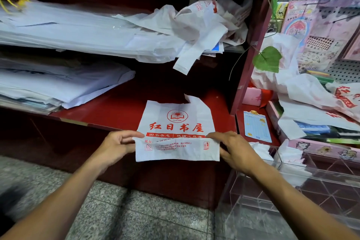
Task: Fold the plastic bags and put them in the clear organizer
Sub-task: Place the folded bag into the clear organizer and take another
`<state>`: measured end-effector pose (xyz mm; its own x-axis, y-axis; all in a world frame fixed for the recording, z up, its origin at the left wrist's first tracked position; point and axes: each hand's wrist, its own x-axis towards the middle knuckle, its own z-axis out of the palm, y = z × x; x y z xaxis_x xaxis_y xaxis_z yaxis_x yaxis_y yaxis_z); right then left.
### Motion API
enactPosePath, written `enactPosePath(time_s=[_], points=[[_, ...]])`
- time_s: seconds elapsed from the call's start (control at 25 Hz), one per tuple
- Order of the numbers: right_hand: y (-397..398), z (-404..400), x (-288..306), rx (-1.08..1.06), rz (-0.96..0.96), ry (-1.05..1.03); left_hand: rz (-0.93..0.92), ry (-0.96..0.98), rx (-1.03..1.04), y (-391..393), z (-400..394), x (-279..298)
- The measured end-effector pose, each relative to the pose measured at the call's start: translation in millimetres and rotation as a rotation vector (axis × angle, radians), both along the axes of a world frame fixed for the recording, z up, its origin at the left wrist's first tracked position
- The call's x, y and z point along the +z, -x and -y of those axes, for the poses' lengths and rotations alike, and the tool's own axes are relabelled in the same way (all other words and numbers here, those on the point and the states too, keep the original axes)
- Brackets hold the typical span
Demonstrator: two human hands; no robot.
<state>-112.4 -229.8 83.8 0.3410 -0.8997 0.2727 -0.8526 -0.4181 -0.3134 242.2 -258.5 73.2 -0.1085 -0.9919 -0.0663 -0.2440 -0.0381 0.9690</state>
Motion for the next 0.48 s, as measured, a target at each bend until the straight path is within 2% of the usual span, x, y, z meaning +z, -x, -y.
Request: enactPosePath(time_s=[0.16, 0.28, 0.36, 0.48], points=[[-9.1, 1.8, 3.5, -0.101, 0.310, -0.073, 0.011, 0.063, 0.079, 6.0, 2.2, 0.8], [-16.3, 6.0, 5.0, -0.244, 0.509, -0.188, -0.105, 0.015, 0.087, 10.1, 3.4, 4.7], [-18.0, 9.6, 6.0, -0.292, 0.580, -0.221, -0.153, -0.036, 0.023, 12.1, 4.6, 7.0], [-21.1, 14.9, 7.9, -0.371, 0.608, -0.206, -0.043, 0.005, 0.030, 15.7, 7.2, 6.8]])
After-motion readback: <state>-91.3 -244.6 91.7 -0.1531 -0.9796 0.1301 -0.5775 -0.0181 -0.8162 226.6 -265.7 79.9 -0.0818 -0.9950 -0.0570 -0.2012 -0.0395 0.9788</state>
